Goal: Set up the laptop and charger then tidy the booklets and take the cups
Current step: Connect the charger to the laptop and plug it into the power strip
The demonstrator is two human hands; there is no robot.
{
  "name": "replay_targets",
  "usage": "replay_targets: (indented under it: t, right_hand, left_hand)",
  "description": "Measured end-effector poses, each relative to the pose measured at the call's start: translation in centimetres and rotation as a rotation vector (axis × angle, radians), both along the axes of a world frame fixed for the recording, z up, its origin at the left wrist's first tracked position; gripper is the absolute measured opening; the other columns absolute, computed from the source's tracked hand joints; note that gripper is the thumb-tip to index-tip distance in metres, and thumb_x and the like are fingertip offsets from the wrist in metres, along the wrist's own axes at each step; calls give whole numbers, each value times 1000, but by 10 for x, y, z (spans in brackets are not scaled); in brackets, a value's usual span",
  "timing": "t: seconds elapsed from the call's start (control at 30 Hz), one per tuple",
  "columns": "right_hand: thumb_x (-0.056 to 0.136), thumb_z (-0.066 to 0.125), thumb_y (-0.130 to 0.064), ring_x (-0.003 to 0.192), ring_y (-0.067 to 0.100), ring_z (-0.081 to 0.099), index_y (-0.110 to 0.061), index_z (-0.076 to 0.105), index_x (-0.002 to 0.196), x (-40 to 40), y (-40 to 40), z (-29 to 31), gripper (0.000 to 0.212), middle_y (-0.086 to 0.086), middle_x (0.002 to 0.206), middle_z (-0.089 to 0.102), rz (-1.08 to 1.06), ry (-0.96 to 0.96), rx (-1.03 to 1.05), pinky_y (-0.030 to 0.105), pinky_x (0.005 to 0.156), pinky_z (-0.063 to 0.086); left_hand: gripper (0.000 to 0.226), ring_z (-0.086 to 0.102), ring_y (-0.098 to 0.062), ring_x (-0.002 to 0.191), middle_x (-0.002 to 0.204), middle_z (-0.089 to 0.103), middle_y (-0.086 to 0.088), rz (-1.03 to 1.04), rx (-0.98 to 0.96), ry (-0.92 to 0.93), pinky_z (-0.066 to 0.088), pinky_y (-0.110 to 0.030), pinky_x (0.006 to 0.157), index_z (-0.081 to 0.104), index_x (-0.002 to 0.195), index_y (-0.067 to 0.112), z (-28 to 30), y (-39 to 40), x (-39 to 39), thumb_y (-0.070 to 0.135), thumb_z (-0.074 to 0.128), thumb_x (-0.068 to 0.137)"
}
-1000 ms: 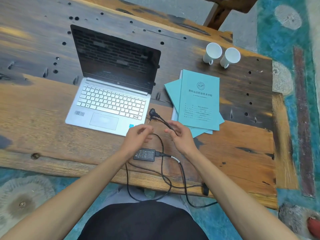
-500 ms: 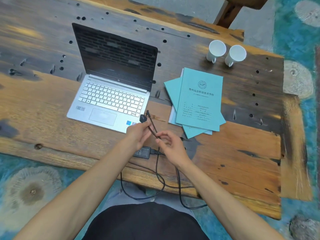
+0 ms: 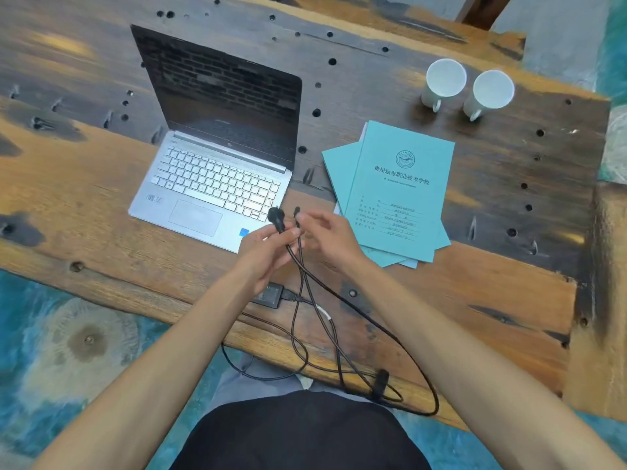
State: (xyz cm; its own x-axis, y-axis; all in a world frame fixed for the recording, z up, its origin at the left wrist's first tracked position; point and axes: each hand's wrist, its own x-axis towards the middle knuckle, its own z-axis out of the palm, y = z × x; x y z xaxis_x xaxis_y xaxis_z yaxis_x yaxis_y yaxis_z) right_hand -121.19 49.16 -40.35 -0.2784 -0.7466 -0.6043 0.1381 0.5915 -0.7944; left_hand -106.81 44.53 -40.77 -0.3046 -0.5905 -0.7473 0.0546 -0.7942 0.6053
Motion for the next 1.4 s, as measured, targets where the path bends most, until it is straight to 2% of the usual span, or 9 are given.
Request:
replay_targets:
  t: [0.13,0.23,0.43,0.53,0.6,0.77,1.0,1.2,1.4]
  right_hand:
    - [94,73,-19,80,11,72,-7,72,116,-9,-34,-4,25,-2,91,76,-2,-32,-22,30,73,62]
    - [93,73,-15,100,16,73,-8,77,112,-14,-52,-15,21,6,106,78,16,52,-24,34,92,59]
    - [90,75,-15,87,-5,66,-36,77,82,-21,-72,-57,23,-25,85,70,-106,155,60,25,92,52]
    - [89,76,-13,93,13,73,-40,73,75,-16,-82,-82,31,-12,86,73,-190,130,149,38,94,59]
    - [87,78,-13,94,19,75,-32,78,83,-12,-89,-95,20,-1,92,77,-241,119,179,43,93,60]
    - [83,83,-12,89,18,77,-15,82,101,-10,-107,-118,18,6,95,80,-339,74,224,40,93,61]
    - [82,84,-9,75,14,78,-9,81,101,-20,-121,-124,19,5,88,79,-380,41,210,35,79,65]
    - [87,80,-14,70,4,76,-13,82,102,-20,-118,-124,15,-1,89,80,-295,103,199,34,83,64]
    - [87,79,-11,81,11,77,-13,82,102,-22,-116,-122,15,2,93,80,-255,74,191,38,86,64]
  left_hand:
    - [19,77,-28,93,99,78,-13,-31,-60,5,60,-25,78,73,101,5,1,-12,-12,2,78,83]
    - [23,76,-25,89,103,78,-14,-68,-97,-81,60,-27,77,73,105,8,-4,-24,-9,10,80,84]
    - [18,66,-12,102,102,74,3,-506,-632,-660,55,-43,92,74,101,17,-35,-58,24,27,72,86]
    - [25,53,-5,115,121,66,9,-717,-879,-631,49,-43,99,75,109,20,-48,-77,31,30,70,86]
    - [34,44,-21,134,138,59,2,-868,-930,-651,38,-43,112,72,120,18,-58,-88,30,32,69,89]
    - [37,37,-31,137,140,60,2,-972,-1084,-725,40,-50,108,74,104,19,-77,-101,19,46,60,83]
    - [43,1,-16,156,143,58,6,-1087,-1045,-741,19,-42,110,45,70,19,-96,-106,13,50,42,99]
    - [45,-12,-23,157,168,19,11,-1219,-1080,-795,4,-55,122,52,76,19,-99,-99,16,48,34,105]
    - [47,-12,-23,157,168,22,3,-1253,-1042,-796,5,-59,123,50,74,17,-96,-99,13,48,34,105]
